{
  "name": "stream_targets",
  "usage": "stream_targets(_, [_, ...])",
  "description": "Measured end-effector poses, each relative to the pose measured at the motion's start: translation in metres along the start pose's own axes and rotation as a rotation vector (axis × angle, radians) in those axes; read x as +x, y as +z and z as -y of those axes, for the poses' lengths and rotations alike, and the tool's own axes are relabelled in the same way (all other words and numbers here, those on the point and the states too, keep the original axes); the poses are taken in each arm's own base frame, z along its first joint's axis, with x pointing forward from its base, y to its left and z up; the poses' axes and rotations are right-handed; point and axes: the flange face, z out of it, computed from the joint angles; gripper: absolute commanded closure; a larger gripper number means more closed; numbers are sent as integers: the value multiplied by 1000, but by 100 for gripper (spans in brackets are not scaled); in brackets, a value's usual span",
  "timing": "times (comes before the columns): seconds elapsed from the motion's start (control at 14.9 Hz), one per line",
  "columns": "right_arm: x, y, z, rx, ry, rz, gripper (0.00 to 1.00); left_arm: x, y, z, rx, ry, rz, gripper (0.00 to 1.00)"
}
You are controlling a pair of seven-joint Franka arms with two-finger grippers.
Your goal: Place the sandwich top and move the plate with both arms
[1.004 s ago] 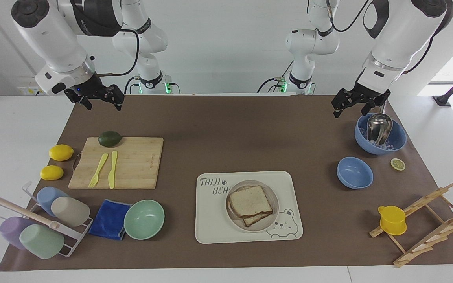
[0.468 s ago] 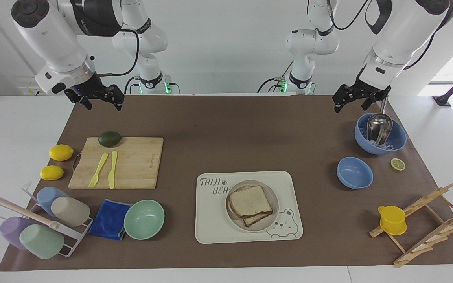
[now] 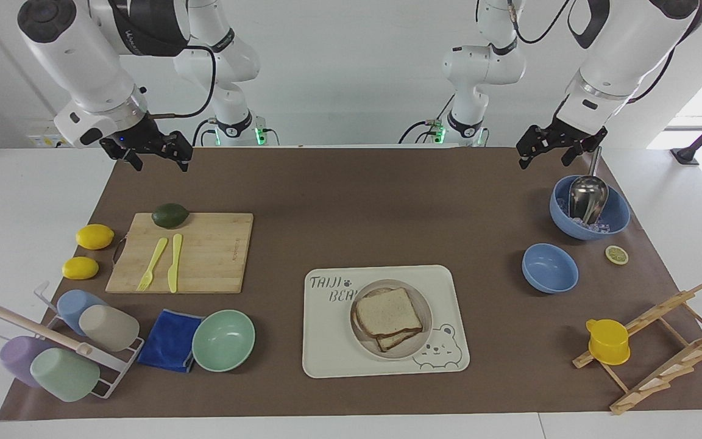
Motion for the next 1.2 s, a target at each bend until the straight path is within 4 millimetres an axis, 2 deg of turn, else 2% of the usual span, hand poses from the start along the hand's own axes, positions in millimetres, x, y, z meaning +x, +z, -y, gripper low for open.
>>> stream_targets(1.2, [0, 0, 0, 0, 0, 0, 0, -1, -1, -1, 1, 4, -2, 0])
